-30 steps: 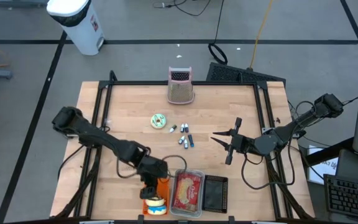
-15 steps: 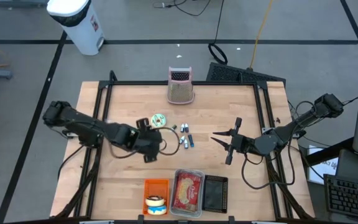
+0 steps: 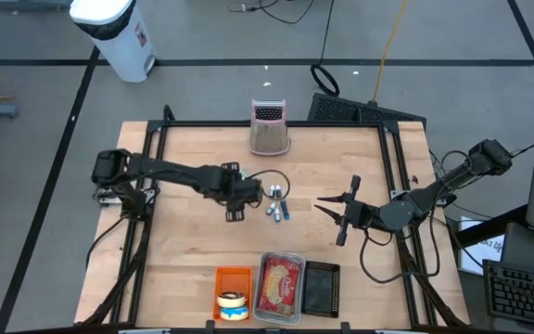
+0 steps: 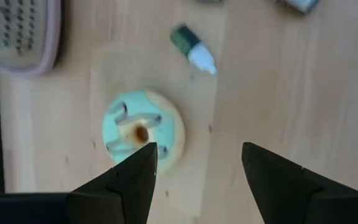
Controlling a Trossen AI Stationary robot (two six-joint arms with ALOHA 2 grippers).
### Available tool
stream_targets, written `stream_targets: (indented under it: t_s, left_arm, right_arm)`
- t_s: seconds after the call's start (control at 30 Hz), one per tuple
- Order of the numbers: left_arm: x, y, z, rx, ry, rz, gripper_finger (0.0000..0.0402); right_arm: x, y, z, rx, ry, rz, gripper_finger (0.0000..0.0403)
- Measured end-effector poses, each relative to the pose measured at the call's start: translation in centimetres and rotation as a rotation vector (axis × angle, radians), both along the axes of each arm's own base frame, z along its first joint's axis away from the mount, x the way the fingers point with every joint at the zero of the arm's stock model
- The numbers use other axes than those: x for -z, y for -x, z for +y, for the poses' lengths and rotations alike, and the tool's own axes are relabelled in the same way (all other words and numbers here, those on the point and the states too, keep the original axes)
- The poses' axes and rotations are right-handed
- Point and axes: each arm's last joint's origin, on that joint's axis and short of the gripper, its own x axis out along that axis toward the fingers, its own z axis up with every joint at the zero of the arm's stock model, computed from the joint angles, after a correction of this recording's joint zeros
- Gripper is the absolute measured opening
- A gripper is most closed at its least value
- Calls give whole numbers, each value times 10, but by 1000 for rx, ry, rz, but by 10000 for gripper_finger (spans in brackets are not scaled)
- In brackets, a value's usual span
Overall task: Pick & Place Food Item
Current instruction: Put the light blue donut into the orange bin
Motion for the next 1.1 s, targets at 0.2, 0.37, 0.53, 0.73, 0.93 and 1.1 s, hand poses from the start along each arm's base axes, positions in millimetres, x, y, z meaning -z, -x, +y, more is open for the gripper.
stream_targets:
  t_s: [0.2,0.37,0.53,0.73,0.93,1.1]
  left_arm:
    - [5,2,19,6,-11,10,237]
    - [24,12,31,4,-17,60,237]
    - [40,19,35,8,-16,65,237]
    - [56,22,34,72,-37,28,237]
    - [65,26,39,61,-16,14,231]
    - [70,30,45,39,37,-2,184]
  right_arm:
    - [0,4,8,-39,6,5,70]
    - [0,5,9,-49,12,7,70]
    - [1,4,9,-47,13,9,70]
    - [0,4,9,-47,16,8,70]
    - [0,4,9,-43,14,6,70]
    - [0,3,6,-26,0,3,70]
